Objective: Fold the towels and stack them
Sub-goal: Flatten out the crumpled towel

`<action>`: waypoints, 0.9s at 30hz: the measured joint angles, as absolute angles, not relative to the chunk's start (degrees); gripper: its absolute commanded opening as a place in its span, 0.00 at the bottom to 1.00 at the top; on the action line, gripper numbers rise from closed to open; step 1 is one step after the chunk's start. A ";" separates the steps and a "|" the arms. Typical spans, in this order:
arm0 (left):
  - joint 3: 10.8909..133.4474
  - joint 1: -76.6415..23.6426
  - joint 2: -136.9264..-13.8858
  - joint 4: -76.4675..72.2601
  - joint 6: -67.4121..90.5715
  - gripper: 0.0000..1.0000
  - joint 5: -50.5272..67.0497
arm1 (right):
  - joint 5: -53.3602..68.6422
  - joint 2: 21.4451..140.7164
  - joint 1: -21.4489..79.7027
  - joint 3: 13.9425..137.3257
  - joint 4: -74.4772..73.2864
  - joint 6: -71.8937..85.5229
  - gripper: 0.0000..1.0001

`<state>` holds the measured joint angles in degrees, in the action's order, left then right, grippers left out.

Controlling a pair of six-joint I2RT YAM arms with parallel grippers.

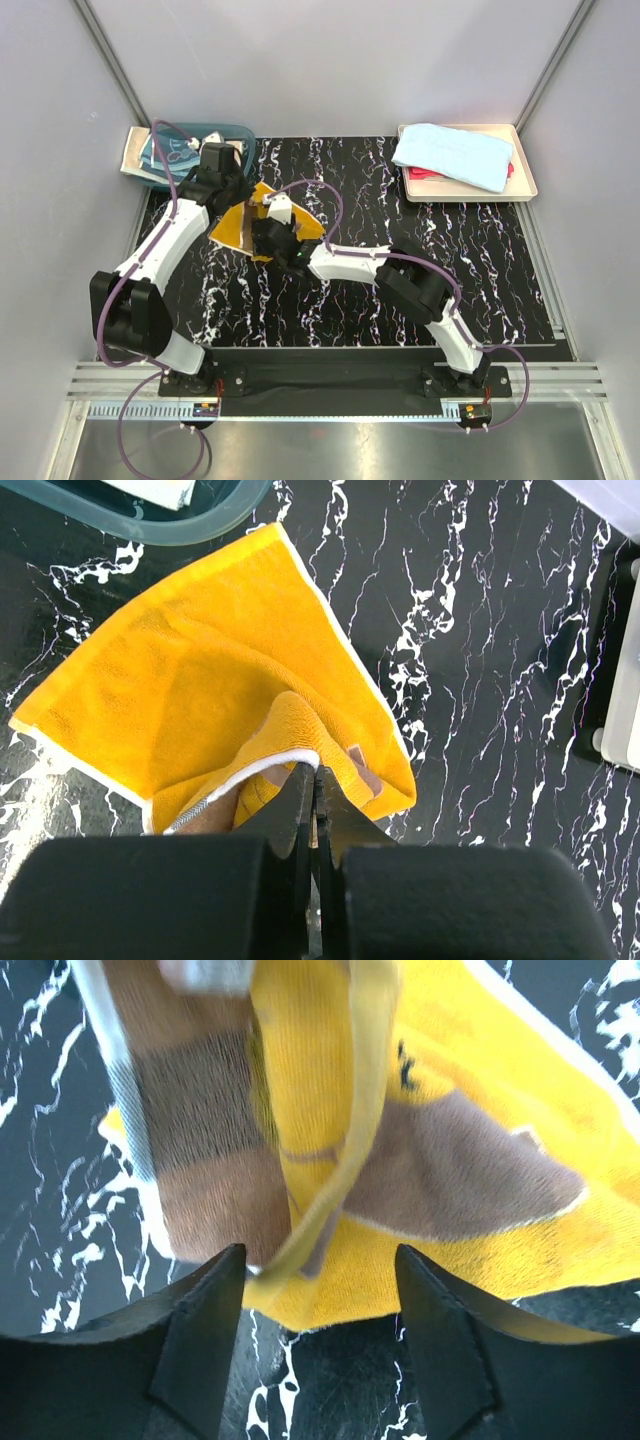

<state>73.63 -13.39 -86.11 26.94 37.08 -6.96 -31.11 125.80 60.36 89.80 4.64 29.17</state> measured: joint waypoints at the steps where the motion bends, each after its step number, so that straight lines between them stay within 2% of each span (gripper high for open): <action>1: 73.63 -13.39 -86.11 27.03 37.01 0.00 -6.81 | -31.51 125.86 60.36 90.78 3.60 29.15 0.61; 3: 73.63 -13.39 -86.11 27.14 36.88 0.00 -6.59 | -32.34 125.91 60.38 92.47 2.66 29.28 0.56; 4: 73.63 -13.39 -86.11 27.16 36.86 0.00 -6.55 | -32.62 125.91 60.38 93.12 2.42 29.34 0.47; 10: 73.63 -13.39 -86.11 27.27 36.82 0.00 -6.02 | -33.82 125.91 60.38 92.75 0.38 30.98 0.19; 17: 73.63 -13.39 -86.11 27.53 36.60 0.00 -5.65 | -34.02 125.16 60.38 88.33 -1.21 32.42 0.16; 20: 73.47 -13.39 -86.11 27.99 36.45 0.00 -5.19 | -34.02 122.93 60.38 84.27 -1.30 32.45 0.08; 22: 72.90 -13.41 -85.89 28.12 36.45 0.00 -4.75 | -34.00 119.98 60.38 81.03 -1.10 32.03 0.03; 27: 67.94 -14.02 -82.78 26.89 36.84 0.00 -4.47 | -33.19 110.17 59.44 72.73 -0.47 29.76 0.01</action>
<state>67.94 -14.02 -82.78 26.89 36.84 -4.47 -33.19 110.17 59.44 72.73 -0.47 29.76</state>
